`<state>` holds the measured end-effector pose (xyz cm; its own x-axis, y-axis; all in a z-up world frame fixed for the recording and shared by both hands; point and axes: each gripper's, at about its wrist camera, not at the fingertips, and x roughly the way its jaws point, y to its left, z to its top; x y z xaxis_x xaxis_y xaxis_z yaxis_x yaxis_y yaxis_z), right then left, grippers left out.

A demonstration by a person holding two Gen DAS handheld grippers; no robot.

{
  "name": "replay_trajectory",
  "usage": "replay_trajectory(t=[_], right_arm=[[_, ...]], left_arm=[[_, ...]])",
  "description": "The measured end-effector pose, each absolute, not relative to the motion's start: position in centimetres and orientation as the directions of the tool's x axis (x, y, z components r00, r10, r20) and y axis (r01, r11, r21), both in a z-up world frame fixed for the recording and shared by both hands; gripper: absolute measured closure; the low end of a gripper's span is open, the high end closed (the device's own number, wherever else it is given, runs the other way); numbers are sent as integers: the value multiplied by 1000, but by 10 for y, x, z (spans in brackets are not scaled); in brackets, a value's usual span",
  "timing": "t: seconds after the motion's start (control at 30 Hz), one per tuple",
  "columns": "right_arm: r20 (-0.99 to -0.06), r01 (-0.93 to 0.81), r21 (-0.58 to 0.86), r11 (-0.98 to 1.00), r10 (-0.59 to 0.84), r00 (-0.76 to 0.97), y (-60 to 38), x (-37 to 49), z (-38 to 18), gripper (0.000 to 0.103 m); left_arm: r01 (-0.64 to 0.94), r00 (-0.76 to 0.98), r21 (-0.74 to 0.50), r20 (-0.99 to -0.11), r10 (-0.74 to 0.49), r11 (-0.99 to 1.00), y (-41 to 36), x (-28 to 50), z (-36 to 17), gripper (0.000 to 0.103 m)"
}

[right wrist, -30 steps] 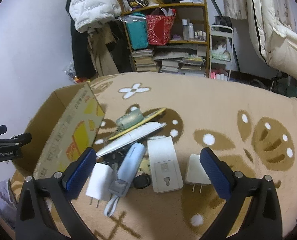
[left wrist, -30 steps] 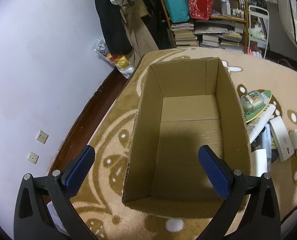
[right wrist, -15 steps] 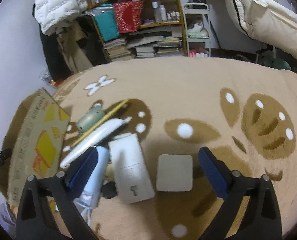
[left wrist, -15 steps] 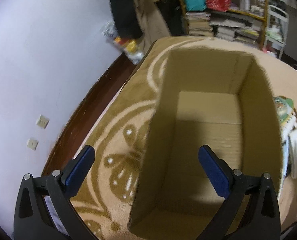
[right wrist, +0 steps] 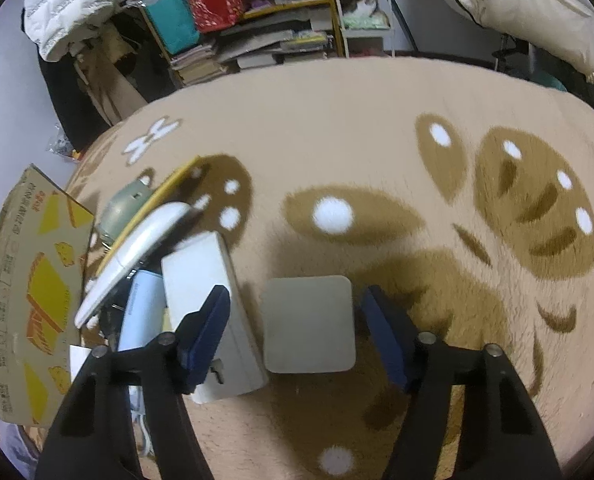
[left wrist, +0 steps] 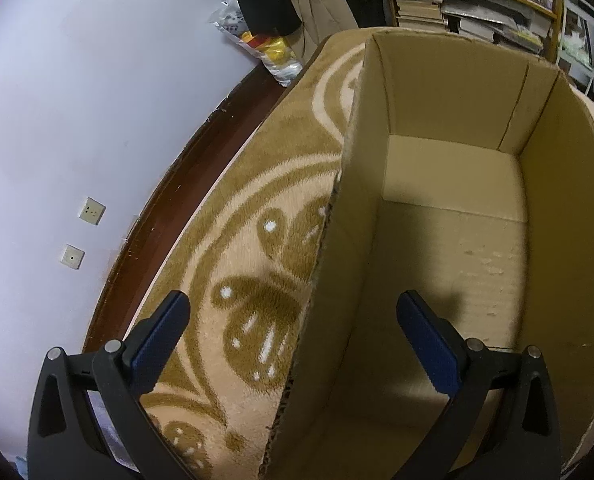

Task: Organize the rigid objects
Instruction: 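Clamp the box wall with the left gripper while the right gripper grasps the white square plug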

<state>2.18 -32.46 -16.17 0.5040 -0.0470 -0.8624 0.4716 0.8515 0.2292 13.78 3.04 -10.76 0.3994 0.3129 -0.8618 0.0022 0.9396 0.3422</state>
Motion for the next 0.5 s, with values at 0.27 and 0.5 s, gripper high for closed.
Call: replay_trajectory(t=[0.27, 0.5], right_arm=[[-886, 486, 224, 845, -31, 463, -328, 23, -173, 51], [-887, 472, 146, 869, -96, 452, -319, 27, -172, 55]], left_arm=[[3, 352, 296, -894, 276, 955, 33, 138, -112, 43], [22, 323, 215, -926, 196, 976, 31, 137, -116, 80]])
